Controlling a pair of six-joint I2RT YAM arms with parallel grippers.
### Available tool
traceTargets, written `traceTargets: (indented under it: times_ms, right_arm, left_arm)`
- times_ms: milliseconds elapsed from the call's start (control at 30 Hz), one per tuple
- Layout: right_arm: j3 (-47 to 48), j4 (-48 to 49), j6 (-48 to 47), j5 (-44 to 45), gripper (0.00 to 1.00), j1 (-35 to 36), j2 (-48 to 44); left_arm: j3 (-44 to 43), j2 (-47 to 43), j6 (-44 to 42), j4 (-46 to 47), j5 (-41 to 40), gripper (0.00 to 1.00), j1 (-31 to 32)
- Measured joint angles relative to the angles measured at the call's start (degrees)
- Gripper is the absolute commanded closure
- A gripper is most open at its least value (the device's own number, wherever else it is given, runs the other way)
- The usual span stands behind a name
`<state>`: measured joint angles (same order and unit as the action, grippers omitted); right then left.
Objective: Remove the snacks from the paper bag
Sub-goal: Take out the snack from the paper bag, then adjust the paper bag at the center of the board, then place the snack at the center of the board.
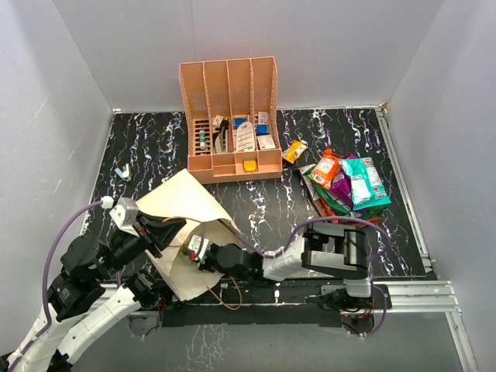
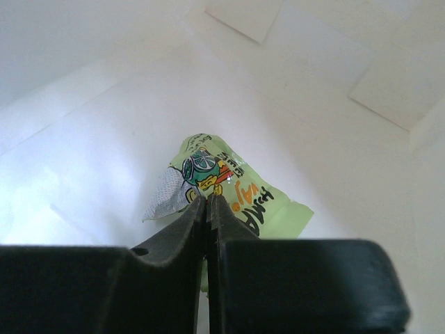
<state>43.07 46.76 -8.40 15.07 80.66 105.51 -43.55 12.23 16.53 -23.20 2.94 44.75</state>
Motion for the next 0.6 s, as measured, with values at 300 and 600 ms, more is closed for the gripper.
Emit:
traceTargets:
  times_ms: [300,600]
  right_arm:
    - [-5.4,-16.0,0.0,1.8,0.93,1.1,-26.8]
    - [3.1,-34.6,-2.3,8.4,0.93,1.5,-48.9]
  left_arm:
    - [-2.9,5.3,3.3,0.0,-6.8,1.0,0.0]
    - [-14.7,18.6,1.6,1.9,-15.0,1.0,0.0]
